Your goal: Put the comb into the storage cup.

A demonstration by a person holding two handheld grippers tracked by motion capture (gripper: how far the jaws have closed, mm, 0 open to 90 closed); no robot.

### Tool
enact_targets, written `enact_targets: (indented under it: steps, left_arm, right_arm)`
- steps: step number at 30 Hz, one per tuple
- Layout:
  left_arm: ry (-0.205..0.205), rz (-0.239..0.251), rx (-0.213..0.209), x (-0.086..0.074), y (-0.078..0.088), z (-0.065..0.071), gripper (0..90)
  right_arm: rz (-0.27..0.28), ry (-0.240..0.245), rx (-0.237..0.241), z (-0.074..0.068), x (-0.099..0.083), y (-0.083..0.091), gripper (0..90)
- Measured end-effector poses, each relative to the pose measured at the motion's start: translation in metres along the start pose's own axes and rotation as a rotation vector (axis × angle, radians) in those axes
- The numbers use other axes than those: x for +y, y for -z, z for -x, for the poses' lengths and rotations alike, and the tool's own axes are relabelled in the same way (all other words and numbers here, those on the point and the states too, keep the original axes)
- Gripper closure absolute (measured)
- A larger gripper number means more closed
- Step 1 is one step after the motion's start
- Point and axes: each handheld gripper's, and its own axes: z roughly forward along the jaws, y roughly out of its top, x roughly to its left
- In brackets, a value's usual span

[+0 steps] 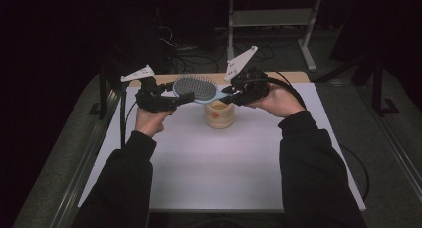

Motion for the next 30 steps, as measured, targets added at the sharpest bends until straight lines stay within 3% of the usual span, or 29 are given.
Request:
enact_targets:
  steps: [5, 12, 16, 19, 30]
  left_arm:
    - [0.022, 0.028, 0.019, 0.003, -0.002, 0.0, 14.1]
    - [0.101, 0.064, -0.028, 0.005, -0.004, -0.001, 18.6]
    - [0.11, 0.068, -0.038, 0.007, -0.005, 0.0, 21.7]
    - [0.155, 0.085, -0.06, 0.008, -0.005, -0.001, 27.9]
    - [0.173, 0.105, -0.09, 0.012, -0.008, 0.002, 43.9]
  right_arm:
    - [-0.006, -0.005, -0.019, 0.001, 0.0, 0.0, 68.3]
    - [0.02, -0.018, -0.026, 0.002, 0.0, 0.002, 68.4]
    - [0.022, -0.022, -0.031, 0.003, -0.001, 0.002, 68.4]
    - [0.026, -0.024, -0.036, 0.002, -0.001, 0.001, 68.5]
    - [0.036, -0.035, -0.068, -0.001, 0.001, -0.007, 68.6]
